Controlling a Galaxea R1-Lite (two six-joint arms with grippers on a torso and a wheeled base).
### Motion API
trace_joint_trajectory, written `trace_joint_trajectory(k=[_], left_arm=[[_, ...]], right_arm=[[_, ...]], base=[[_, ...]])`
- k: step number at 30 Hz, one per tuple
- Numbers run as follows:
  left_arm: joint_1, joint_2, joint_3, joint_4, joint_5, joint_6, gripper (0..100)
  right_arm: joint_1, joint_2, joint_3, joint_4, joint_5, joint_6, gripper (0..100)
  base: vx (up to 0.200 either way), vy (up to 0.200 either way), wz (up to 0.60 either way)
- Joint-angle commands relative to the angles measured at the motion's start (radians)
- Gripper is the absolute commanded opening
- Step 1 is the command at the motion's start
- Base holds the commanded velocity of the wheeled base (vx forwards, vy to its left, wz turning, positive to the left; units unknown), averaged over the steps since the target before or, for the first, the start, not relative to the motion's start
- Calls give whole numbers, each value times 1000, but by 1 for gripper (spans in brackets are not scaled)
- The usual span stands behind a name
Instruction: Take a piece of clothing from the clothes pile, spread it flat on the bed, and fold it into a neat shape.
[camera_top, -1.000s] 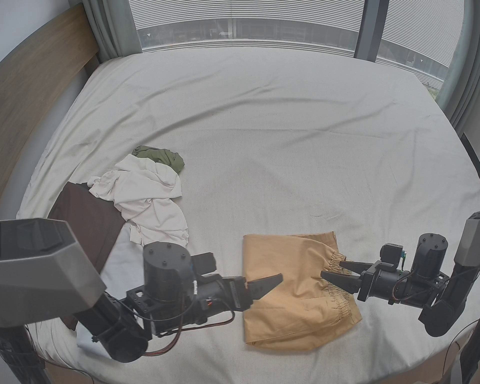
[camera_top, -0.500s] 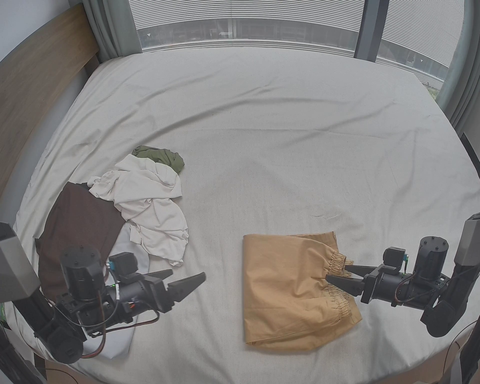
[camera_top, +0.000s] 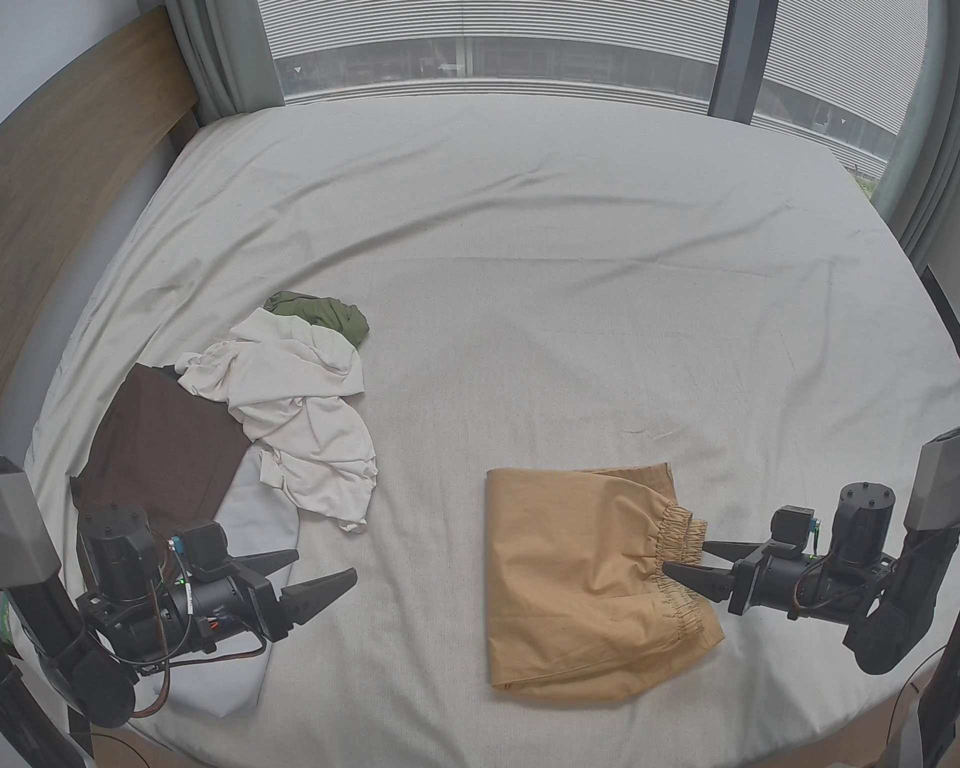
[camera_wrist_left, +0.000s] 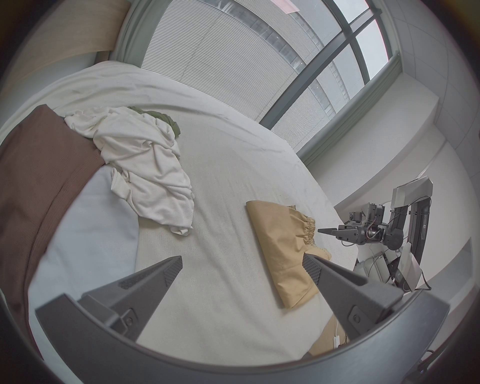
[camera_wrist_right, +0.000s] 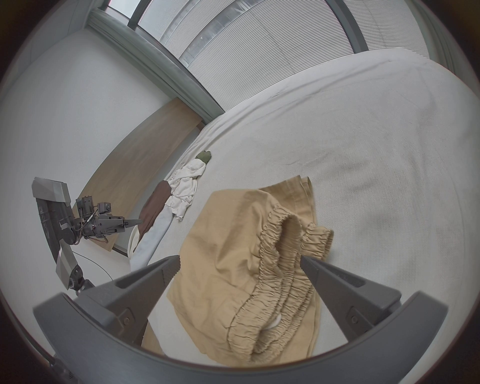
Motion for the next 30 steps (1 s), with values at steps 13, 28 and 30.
trace_joint_trajectory(k=[13, 28, 30], left_arm=[[-4, 77, 18, -96, -2, 0, 100], [-9, 78, 18, -98, -3, 0, 100], [-15, 80, 18, -98, -3, -2, 100]], right_arm=[[-44, 143, 6, 0, 0, -37, 100], [4, 257, -54, -8, 2, -34, 100], [28, 266, -72, -9, 2, -30, 100]], base=[[0, 0, 0], [0, 0, 0], [0, 0, 0]])
